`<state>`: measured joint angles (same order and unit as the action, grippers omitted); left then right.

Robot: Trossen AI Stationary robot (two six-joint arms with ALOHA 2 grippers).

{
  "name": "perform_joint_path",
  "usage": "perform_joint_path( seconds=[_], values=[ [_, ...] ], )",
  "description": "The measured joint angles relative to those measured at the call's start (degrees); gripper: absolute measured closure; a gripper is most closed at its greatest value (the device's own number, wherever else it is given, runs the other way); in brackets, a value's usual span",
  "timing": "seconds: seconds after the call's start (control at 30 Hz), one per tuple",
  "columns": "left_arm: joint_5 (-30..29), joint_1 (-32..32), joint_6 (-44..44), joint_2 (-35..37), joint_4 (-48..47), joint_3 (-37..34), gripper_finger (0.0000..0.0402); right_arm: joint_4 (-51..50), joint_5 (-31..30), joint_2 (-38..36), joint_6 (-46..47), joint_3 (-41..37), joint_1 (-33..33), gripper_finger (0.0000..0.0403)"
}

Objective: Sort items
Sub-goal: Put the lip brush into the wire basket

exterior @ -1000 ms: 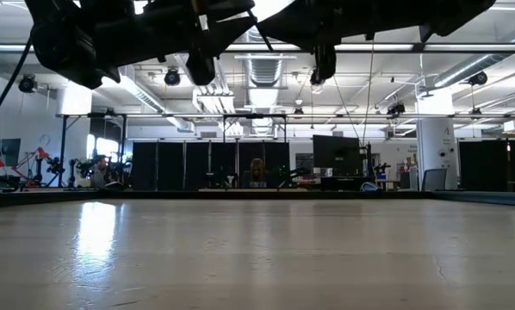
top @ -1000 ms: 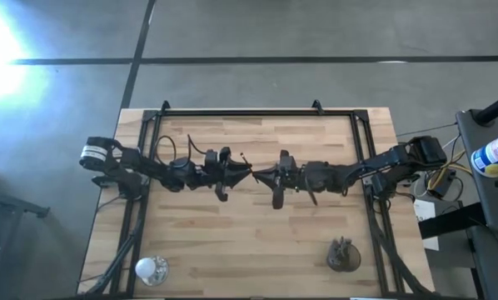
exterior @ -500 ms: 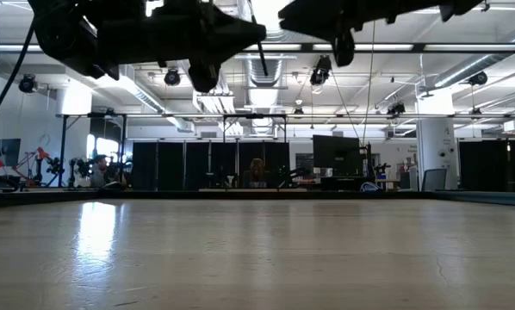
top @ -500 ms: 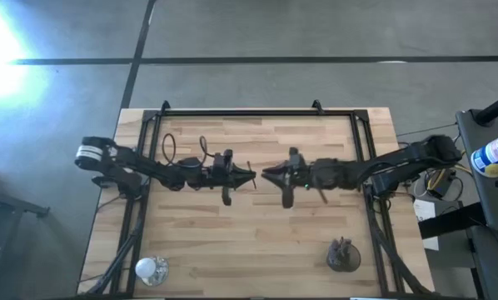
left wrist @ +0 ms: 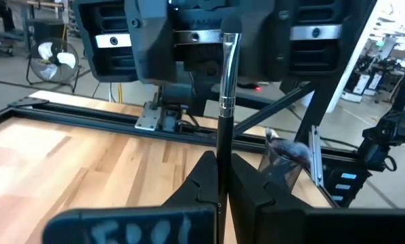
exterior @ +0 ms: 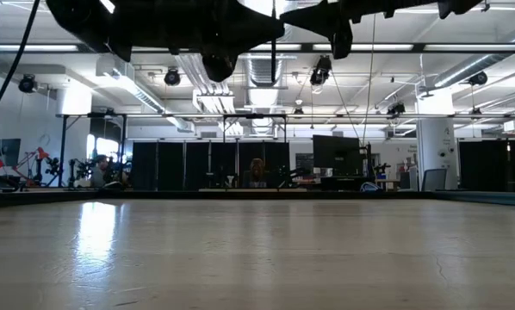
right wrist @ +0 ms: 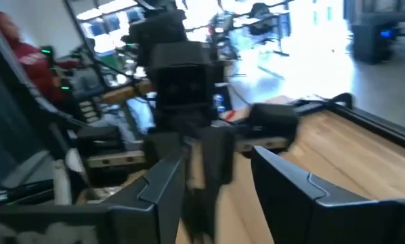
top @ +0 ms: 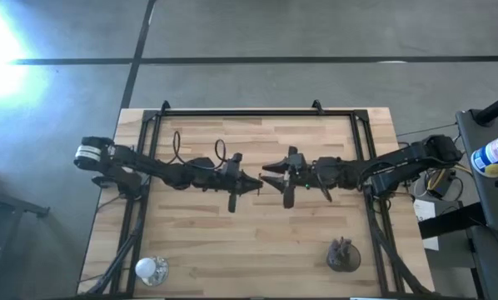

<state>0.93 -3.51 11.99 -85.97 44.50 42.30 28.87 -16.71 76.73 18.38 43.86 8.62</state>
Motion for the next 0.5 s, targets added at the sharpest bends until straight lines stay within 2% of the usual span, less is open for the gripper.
perform_joint_path(
  seconds=[0.1,0.23,0.33,0.5],
  values=[
    [0.2,0.0,-0.11,-0.03,-1.54,0.98,0.0392,2.92,2.79,1.4,-0.26,0.0,-0.02,0.0235],
    [0.74,0.0,-0.13,-0.03,-1.69,1.6,0.0392,3.55,3.14,2.14,-0.51,0.0,-0.13,0.0244],
    [0.76,0.0,-0.11,-0.03,-1.92,1.63,0.0392,4.77,3.1,2.14,-0.59,0.0,-0.17,0.0272],
    [0.78,0.0,0.02,-0.03,-1.89,1.63,0.0392,6.08,4.26,2.14,-2.13,0.0,-0.15,0.0349]
  ],
)
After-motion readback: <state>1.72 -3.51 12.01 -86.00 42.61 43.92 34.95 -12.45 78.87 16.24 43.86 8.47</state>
